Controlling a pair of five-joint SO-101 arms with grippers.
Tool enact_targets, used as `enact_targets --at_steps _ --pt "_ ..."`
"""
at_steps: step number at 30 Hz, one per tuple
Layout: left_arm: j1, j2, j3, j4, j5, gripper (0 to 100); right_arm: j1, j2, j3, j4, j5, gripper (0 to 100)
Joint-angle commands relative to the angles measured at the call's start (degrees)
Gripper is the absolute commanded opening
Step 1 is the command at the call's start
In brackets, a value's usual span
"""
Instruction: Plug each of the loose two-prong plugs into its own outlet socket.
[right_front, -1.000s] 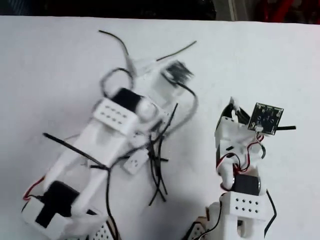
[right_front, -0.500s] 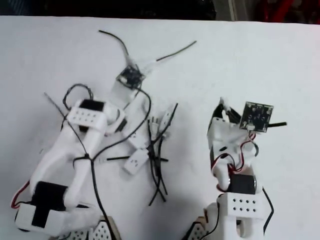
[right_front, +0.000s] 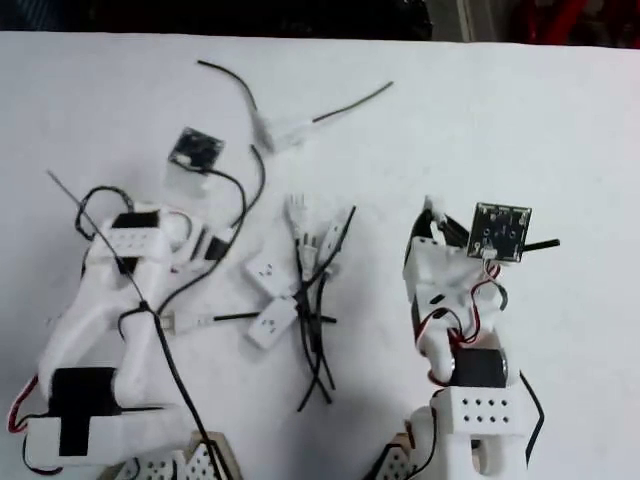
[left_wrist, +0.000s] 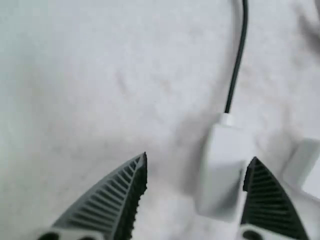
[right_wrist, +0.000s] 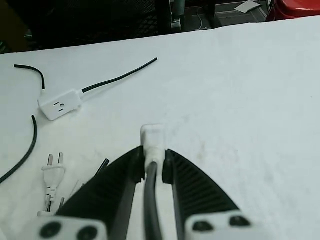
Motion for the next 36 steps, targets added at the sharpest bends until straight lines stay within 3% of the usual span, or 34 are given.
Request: enact_targets --at_steps 1,10,20,26,30,36 --pt "-4.6 -3.2 -0.4 -2.5 -1.0 31 -0.7 -1.0 -1.0 2.0 0.0 1.7" --pt "-10.5 -3.2 -4.9 -2.4 -1.0 31 -1.4 -1.0 -1.0 2.5 0.0 1.7" --pt "-10.6 -3.8 -17.8 17.6 -4.0 31 -5.7 -1.0 -1.1 5.1 2.9 1.7" --pt "-11.9 -4.7 -23.9 26.5 -3.7 31 -13.9 -0.9 -1.7 5.6 7.0 1.7" --pt "-15.7 -11.6 -21.6 26.2 -0.4 31 -20.9 0.9 -4.8 8.0 8.8 1.7" --pt "-22.3 -25.5 -8.0 18.3 2.8 31 -31.6 15.4 -14.5 9.0 10.1 1.7"
